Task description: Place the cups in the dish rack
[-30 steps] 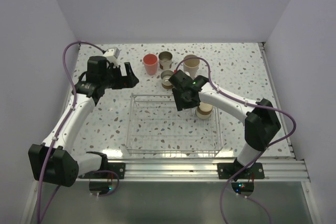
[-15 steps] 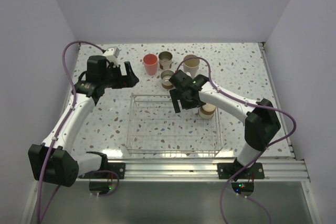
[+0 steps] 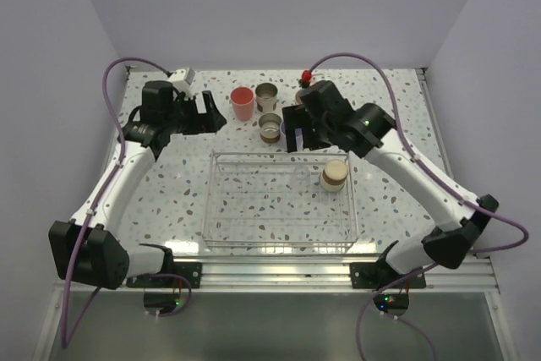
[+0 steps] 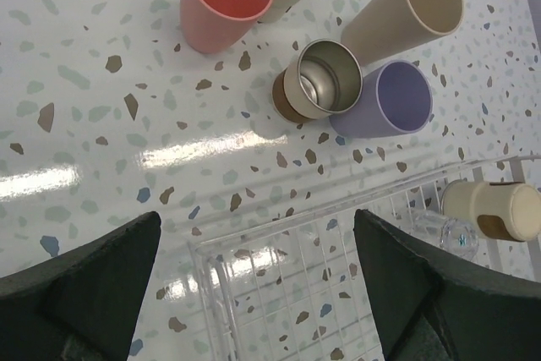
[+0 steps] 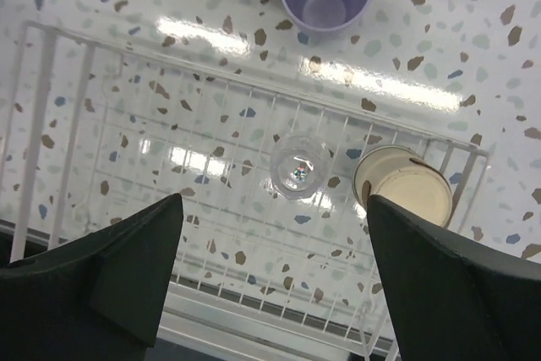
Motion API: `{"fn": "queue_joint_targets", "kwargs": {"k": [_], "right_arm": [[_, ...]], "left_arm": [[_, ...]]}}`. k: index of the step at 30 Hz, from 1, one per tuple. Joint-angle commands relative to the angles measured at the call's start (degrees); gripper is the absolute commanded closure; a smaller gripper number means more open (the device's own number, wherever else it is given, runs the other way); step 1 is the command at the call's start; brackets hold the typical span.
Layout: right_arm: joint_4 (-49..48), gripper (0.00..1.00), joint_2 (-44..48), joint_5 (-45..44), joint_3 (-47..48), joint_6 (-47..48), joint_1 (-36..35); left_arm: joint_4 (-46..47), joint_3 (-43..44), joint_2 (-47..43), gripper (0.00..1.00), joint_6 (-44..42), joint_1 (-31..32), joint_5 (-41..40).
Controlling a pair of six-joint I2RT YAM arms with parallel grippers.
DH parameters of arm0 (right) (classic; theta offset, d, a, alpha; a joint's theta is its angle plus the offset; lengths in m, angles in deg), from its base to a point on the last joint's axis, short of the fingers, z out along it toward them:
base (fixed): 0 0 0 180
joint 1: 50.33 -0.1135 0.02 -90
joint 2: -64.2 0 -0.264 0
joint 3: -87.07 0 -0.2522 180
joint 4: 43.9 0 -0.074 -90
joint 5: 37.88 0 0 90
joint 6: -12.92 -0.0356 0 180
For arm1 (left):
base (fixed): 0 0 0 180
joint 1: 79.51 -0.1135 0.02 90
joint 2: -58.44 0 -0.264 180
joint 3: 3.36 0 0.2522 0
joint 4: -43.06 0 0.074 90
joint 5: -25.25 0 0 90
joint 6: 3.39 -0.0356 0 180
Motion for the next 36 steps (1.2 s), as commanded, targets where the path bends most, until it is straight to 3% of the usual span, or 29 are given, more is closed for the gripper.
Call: {"fn": "queue_joint_targets", "kwargs": {"k": [1,6,13,23,30,34,36], "right_arm": [[1.9,0.06,8.8,-2.2,0.6,0.8,-0.3],[0.5,0.04,20.2,-1.2,-8.2,0.2,-0.3],[3.4,0.04,28.0,-1.9,-15.8,-4.9,-0.3],[6.8,0.04,29.8,-4.0,-15.9,-5.7,-0.2],[6.3,0.04,29.1,-4.5,-15.6,-5.5,-0.2],[6.7,0.04,28.8,-4.6,-15.5,-5.4,-0.3],[7.0,0.04,28.7,-4.7,-15.3,-5.2,-0.3]], "left_arm": [[4.5,4.2,2.4,0.01,1.1,0.7,0.8],[1.5,14.1,12.2,0.03,0.1,1.9,-3.8],[-5.4,31.2,28.7,0.06,-0.8,1.9,-9.4],[-8.7,48.4,47.1,0.14,-2.4,1.9,-8.8],[-8.1,51.7,53.1,0.20,-1.0,1.8,-8.9],[-8.0,52.8,56.4,0.50,-0.4,1.9,-8.4],[-7.8,53.1,57.1,0.73,-0.1,1.9,-8.2]]}}
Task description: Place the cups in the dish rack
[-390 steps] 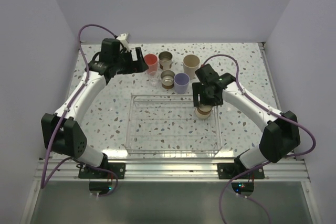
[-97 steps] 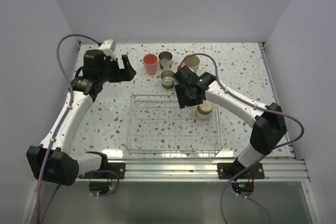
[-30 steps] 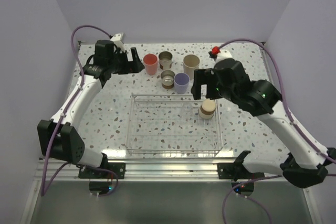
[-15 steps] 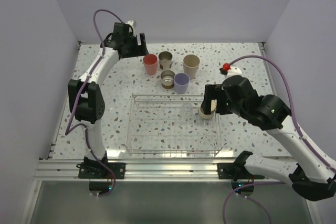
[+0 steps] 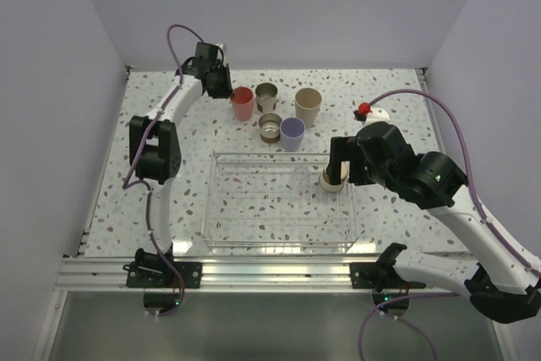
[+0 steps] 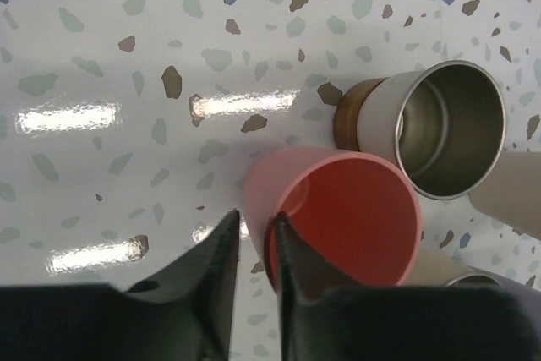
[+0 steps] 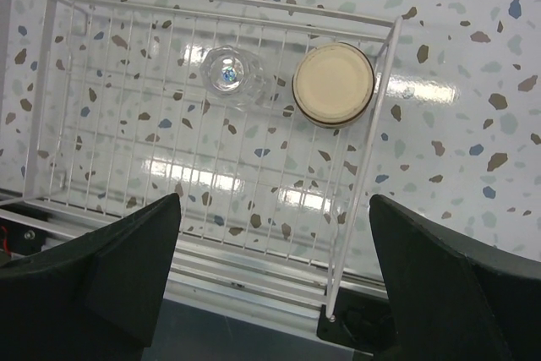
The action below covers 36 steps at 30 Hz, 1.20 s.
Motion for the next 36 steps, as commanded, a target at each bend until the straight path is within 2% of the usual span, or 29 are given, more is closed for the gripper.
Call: {"fn": "queue_joint_targets", "kwargs": {"k": [1,3,5,12,17,23,27,30,35,36], "right_arm": [[1.0,0.04,-0.3,-2.0,2.2,-0.1,-0.2],[1.4,0.04,-0.4,-2.3,2.8,0.1,-0.3],[1.6,0.04,-1.0,-2.3,3.2,0.4,-0.3],[0.7,0.04,-1.4,-0.4,4.6,0.4,-0.3],[-1.5,0.04,-0.8,5.4,3.5,2.2,-0.3],[-6.4,0.02,0.3,14.8,3.0,5.2,-0.2],[-15.3,0.02,0.7,20.1,-1.6,6.5,-0.2],[-20.3,0.02,0.5,23.7,-4.0,5.1,-0.2],[-27.9,0.02,4.2,29.5,-6.7,-5.1,-0.3],[-32.0,0.02,4.8,30.9,-7.7,-7.0,-0.2]], "left_arm": [[0.5,2.8,1.7,0.81,-0.1,0.0,0.3],[0.8,2.8,2.0,0.95,-0.2,0.0,0.3],[0.4,3.7,2.5,1.00,-0.3,-0.1,0.0],[-0.3,3.0,-2.3,1.00,-0.2,-0.5,-1.5],[-0.6,-3.1,-13.1,1.00,2.0,-1.0,-3.9],[-0.3,-15.6,-31.7,1.00,10.8,-0.9,-1.8],[-1.1,-23.3,-45.4,1.00,14.0,-0.7,-1.4],[-4.9,-24.6,-50.7,1.00,13.1,-0.8,-0.2],[-8.9,-26.6,-57.9,1.00,14.2,-0.7,0.6],[-8.3,-28.6,-60.1,1.00,14.9,-0.7,2.9]]}}
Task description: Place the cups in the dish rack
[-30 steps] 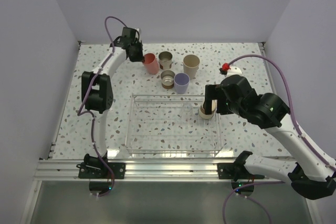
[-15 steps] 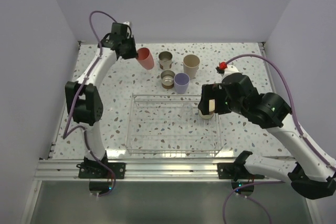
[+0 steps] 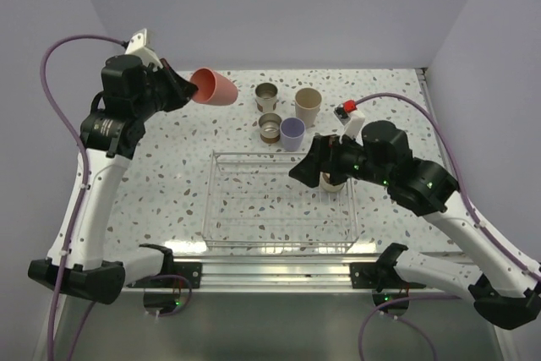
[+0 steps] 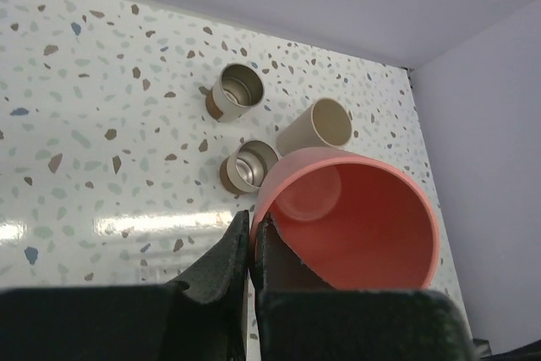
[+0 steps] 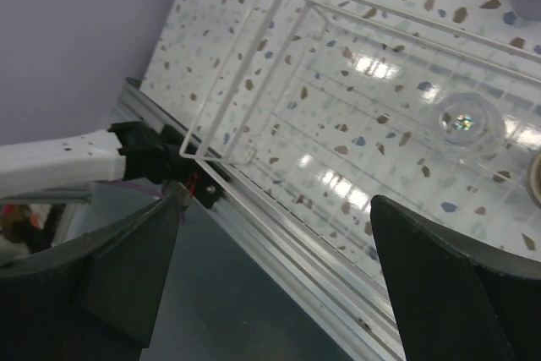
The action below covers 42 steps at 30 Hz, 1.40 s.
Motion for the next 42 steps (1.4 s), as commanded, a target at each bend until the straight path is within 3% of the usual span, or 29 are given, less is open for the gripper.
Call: {"fn": "queue_joint_targets", "kwargs": {"k": [1,6,18,23,32,42], "right_arm": [[-13.9,0.02,3.9,9.7,-3.8,-10.0,-0.2],[-28.3,0.02,5.8,12.8,-10.3,-19.5,-0.3],[-53.5,0.02,3.5,8.2,-15.8,-36.6,-0.2],[-61.9,0.02,-2.0,9.5,-12.6,-38.2,-0.3],[-75.8,0.02,-10.9,11.1,-5.7,-41.3,-0.2],[-79.4,0.03,-17.9,13.8,1.6,-45.3,-0.3]], "left_arm": [[-1.1,-4.9,-3.8,1.00,3.6,-0.2,5.3],[5.5,-11.3,-12.2,1.00,8.8,-0.4,12.0],[22.8,-19.8,-21.0,1.00,24.0,-0.3,26.4],[28.1,-22.3,-21.8,1.00,27.6,-0.3,27.9],[32.2,-17.3,-18.8,1.00,29.4,-0.4,28.2],[35.5,-20.6,-19.7,1.00,31.1,-0.4,26.3]]}}
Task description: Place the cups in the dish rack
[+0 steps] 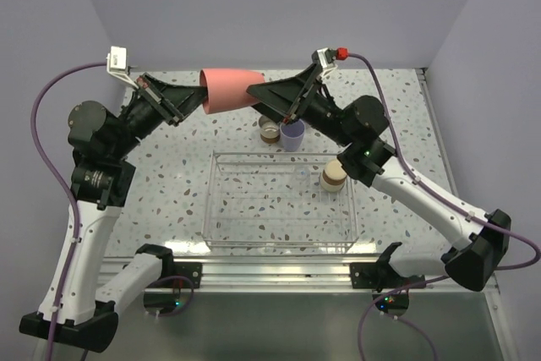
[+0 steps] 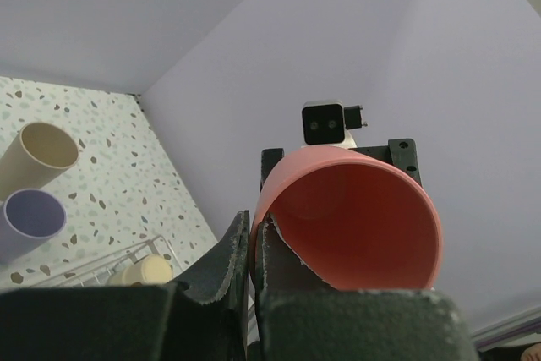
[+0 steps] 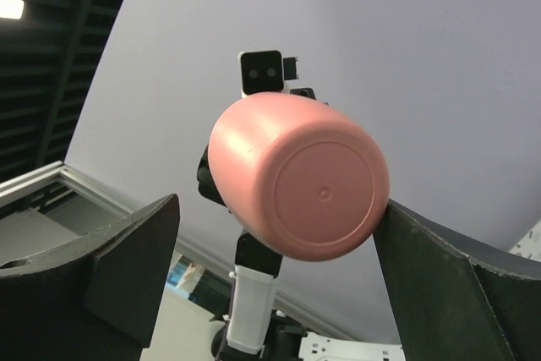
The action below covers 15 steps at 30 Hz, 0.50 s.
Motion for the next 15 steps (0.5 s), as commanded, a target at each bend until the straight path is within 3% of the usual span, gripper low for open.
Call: {"fn": "queue_joint_targets", "kwargs": {"k": [1,5,9,15], "right_arm": [[-6.7,0.03,-2.2,2.6,4.8,-2.4,-0.3],[-6.3,0.05,-3.5,2.5,6.1,-2.8,-0.2],[-6.1,0.15,-4.8,3.5,8.3,-3.2,-0.2],[-6.4,0.62,-5.6,4.9,8.8,-3.9,-0.2]], "left_arm": [[3.7,-0.9,0.6,1.00,1.0,0.0,1.7],[5.1,-2.7,0.6,1.00,1.3,0.0,2.1],[4.6,-3.9,-0.6,1.00,1.1,0.0,0.8],[0.7,-3.9,-1.0,1.00,-0.5,0.0,-0.6]]}}
